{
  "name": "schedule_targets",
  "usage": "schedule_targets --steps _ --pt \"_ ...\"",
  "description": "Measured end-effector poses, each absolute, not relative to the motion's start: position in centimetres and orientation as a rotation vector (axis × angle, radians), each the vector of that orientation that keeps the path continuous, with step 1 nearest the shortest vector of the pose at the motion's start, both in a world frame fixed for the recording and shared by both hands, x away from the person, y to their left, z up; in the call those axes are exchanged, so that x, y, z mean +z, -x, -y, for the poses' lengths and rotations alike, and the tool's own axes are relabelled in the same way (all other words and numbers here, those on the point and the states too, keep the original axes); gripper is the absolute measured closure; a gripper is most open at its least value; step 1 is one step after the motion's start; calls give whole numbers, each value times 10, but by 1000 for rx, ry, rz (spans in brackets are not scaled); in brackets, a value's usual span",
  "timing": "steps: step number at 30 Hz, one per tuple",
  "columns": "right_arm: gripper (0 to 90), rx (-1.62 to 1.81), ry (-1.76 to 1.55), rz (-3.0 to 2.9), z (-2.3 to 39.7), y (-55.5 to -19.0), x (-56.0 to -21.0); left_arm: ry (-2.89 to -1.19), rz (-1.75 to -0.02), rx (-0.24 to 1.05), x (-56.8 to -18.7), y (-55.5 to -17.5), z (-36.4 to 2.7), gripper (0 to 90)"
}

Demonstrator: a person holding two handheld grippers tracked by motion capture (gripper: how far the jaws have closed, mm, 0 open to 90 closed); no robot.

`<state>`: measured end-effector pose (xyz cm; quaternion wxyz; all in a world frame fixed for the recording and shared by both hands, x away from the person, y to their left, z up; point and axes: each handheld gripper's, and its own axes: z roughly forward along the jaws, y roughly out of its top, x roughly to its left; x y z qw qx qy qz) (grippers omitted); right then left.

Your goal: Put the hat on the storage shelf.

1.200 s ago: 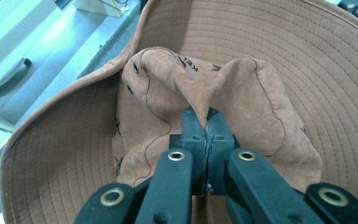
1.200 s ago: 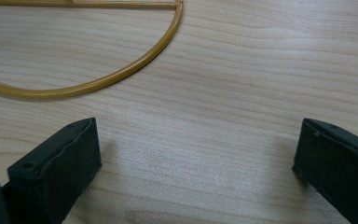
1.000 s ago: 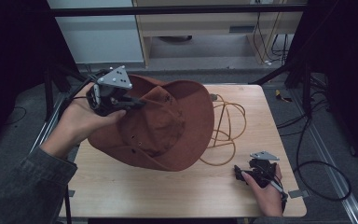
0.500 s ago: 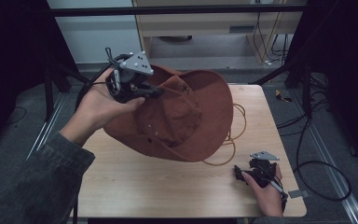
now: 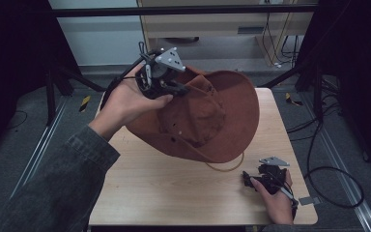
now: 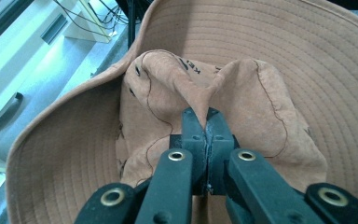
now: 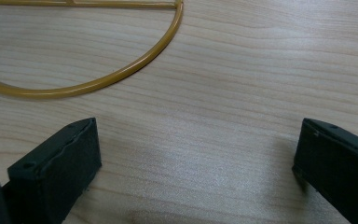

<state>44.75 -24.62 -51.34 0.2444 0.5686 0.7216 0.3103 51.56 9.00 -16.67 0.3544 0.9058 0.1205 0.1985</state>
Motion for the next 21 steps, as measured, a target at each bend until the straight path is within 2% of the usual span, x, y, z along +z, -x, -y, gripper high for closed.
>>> schedule_targets --steps 21 --pt "6 849 -1552 -1974 246 -447 -513 -2355 -247 499 -158 -524 -36 890"
